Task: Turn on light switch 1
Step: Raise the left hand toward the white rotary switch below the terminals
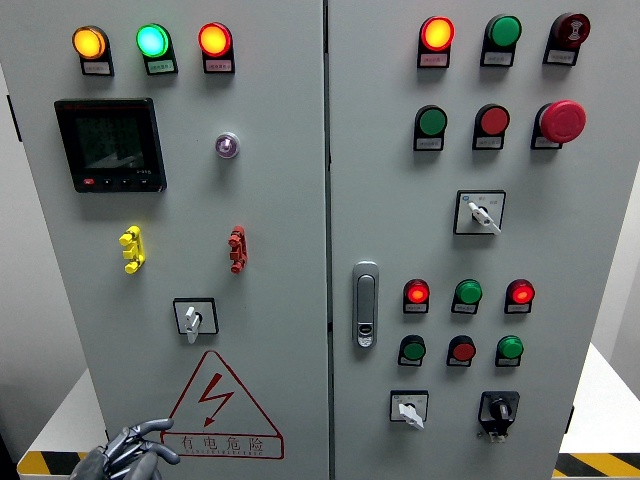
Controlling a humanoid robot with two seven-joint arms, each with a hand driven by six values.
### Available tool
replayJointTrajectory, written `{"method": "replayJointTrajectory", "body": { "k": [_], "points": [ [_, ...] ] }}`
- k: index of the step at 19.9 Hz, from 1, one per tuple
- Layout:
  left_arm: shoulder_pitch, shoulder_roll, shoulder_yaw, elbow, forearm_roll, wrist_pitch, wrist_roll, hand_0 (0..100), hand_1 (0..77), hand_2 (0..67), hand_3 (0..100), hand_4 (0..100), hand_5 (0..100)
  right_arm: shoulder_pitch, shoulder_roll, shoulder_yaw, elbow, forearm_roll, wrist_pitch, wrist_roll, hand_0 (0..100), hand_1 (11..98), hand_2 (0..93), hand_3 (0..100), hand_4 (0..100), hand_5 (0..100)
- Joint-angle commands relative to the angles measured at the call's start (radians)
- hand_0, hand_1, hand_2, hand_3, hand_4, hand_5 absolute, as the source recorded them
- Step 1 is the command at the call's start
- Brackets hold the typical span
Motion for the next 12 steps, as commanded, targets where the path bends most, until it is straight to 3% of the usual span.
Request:
{"method": "replayJointTrajectory", "body": {
  "k": [1,3,8,10,12],
  "points": [
    [-0.056,-0.011,-0.012,0.004,0.0,0.001,0.042,0,39.4,29.9,77,95,74,0.0,0.0001,0.0,0.0,0.0,0.0,0.0,0,19.3,0.0,20,19,11],
    [-0.091,-0.025,-0.019,0.007,0.0,0.011,0.065,0,42.2,31.7,79,97,76,0.0,0.0001,0.001,0.0,0.0,0.0,0.0,0,19.4,0.0,20,19,11],
    [-0.134,-0.022,-0.015,0.007,-0.001,0.023,0.134,0,43.8,33.9,80,98,78,0.0,0.0001,0.0,0.001,0.0,0.0,0.0,0,19.5,0.0,20,19,11],
    [-0.16,-0.004,-0.004,0.007,-0.001,0.073,0.139,0,44.9,34.8,81,98,79,0.0,0.0001,0.001,0.001,0.0,0.0,0.0,0,19.5,0.0,20,19,11],
    [-0.194,-0.001,0.016,0.007,-0.001,0.144,0.183,0,46.0,36.2,82,99,81,0.0,0.0001,0.0,0.001,0.0,0.0,0.0,0,19.7,0.0,20,19,11]
  ]
}}
